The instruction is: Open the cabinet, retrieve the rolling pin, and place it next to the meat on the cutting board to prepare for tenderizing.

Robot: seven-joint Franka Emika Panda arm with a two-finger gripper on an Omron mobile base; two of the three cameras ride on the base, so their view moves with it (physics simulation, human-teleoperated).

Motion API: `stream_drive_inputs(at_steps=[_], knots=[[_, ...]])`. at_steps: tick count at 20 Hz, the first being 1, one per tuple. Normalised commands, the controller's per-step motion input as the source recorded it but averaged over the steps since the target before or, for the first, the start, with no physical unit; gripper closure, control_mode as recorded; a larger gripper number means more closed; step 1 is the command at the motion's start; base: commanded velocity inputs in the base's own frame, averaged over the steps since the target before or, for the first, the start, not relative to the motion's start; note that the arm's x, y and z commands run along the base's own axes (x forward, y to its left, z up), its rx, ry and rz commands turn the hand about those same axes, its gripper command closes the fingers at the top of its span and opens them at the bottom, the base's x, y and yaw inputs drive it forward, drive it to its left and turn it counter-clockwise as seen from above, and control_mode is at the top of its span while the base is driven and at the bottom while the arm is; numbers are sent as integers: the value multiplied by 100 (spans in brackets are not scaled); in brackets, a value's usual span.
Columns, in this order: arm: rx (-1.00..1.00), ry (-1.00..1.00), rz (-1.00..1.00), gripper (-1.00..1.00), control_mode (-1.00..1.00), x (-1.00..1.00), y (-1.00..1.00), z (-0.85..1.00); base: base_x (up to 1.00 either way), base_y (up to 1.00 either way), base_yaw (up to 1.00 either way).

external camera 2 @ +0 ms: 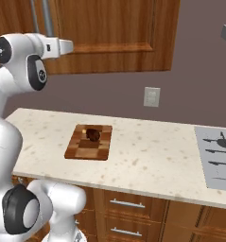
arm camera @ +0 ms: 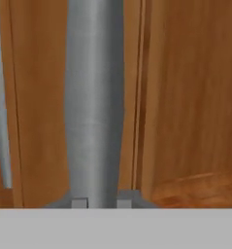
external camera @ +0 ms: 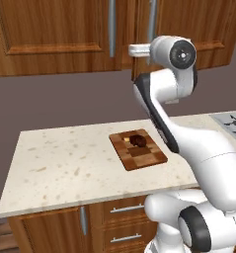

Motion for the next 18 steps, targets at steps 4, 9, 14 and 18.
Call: stream_drive_inputs(at_steps=[4,9,14,18], knots=[[0,1,0,100,-100,-56,-38,-9,0,0,0],[0,2,2,100,-100,-58,-60,-17,0,0,0],[0,1,6,100,-100,-56,-74,-21,0,0,0],[0,4,6,-100,-100,-43,-34,-33,0,0,0]])
